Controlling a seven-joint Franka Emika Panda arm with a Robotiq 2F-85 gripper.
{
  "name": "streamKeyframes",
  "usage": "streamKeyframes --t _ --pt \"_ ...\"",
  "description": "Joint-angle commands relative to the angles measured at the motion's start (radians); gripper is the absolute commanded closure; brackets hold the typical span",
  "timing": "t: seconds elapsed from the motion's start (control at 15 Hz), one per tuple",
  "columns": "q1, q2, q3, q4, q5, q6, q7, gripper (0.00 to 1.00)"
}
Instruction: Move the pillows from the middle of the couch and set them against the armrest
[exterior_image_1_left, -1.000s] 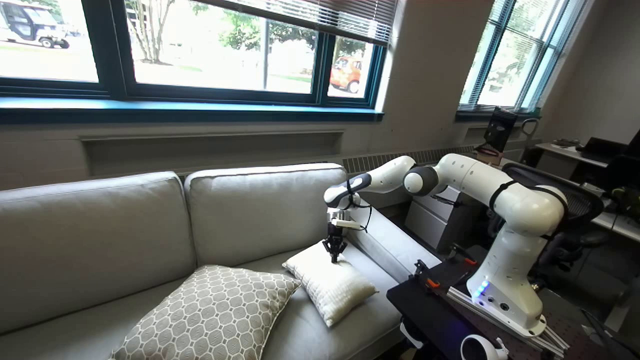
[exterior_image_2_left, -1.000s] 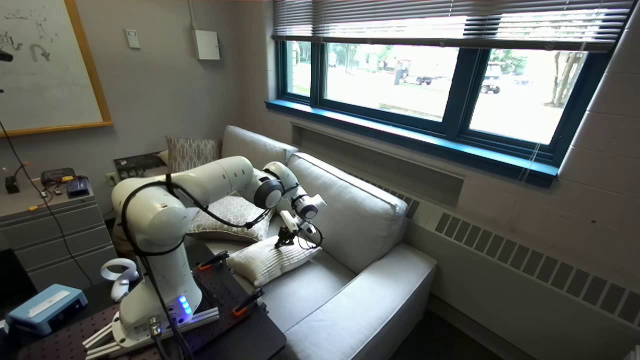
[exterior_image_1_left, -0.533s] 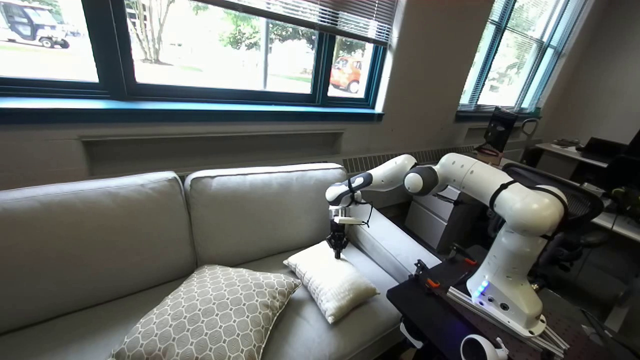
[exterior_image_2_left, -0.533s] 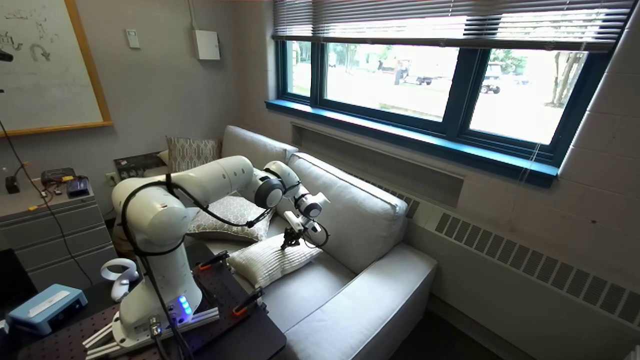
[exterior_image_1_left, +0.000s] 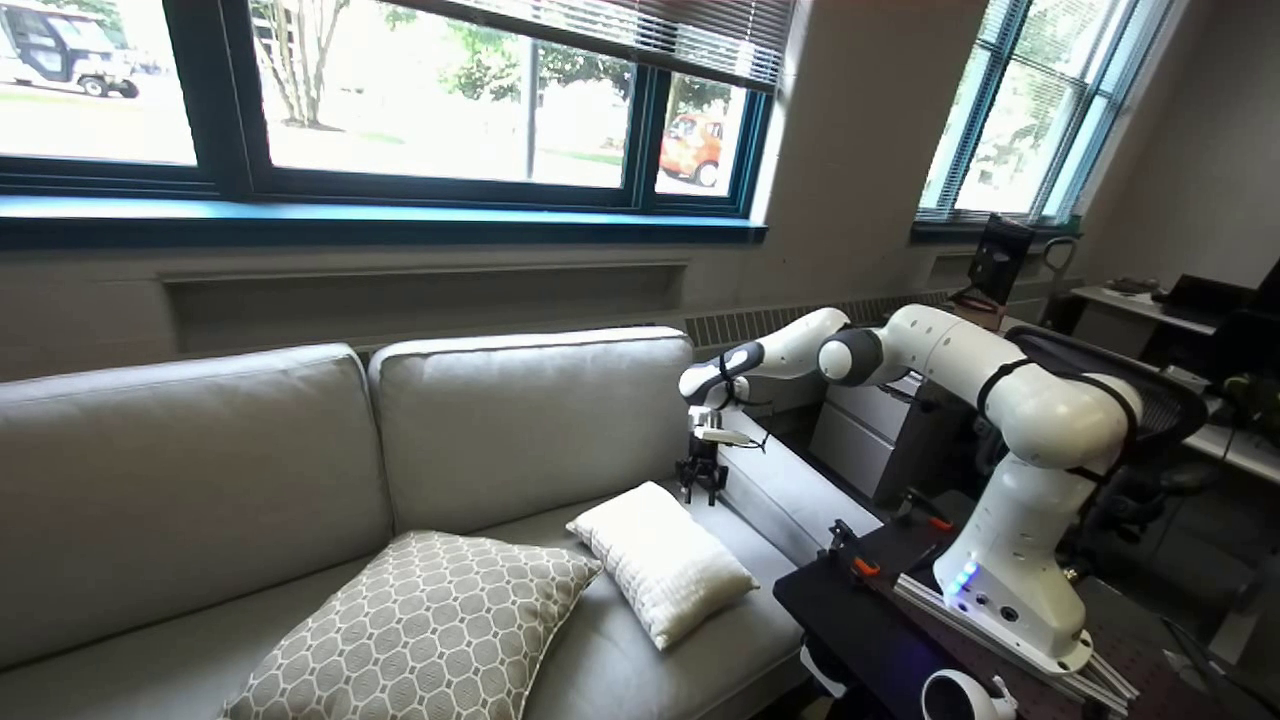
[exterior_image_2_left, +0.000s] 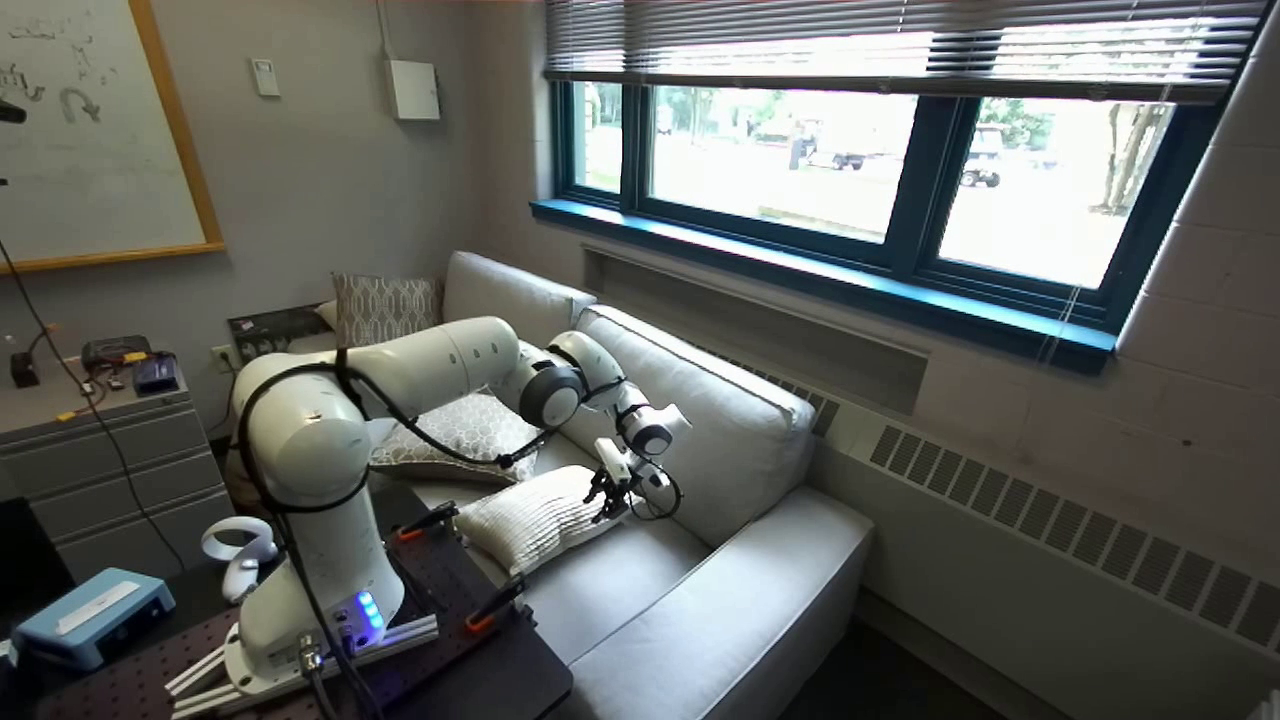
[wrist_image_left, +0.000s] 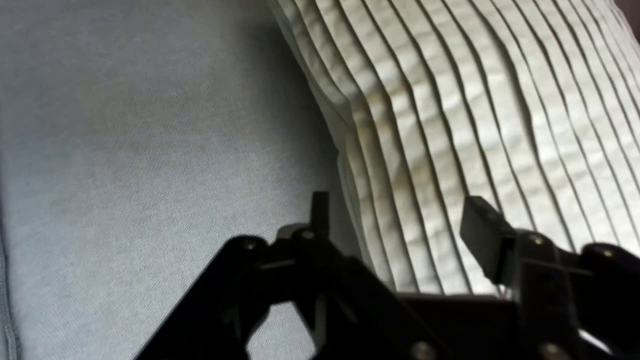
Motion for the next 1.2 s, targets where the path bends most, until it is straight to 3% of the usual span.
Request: streamKeyframes --t 0.0,0.47,1.13 --pt "-0.043 0.001 0.058 -0.042 0.054 0.005 -0.042 0.01" --pt "-0.047 0.001 0.131 -0.109 0.180 0.078 -0.101 0.00" --pt "-0.028 0.005 0.074 -0.280 0.169 0.163 -0.095 0.00"
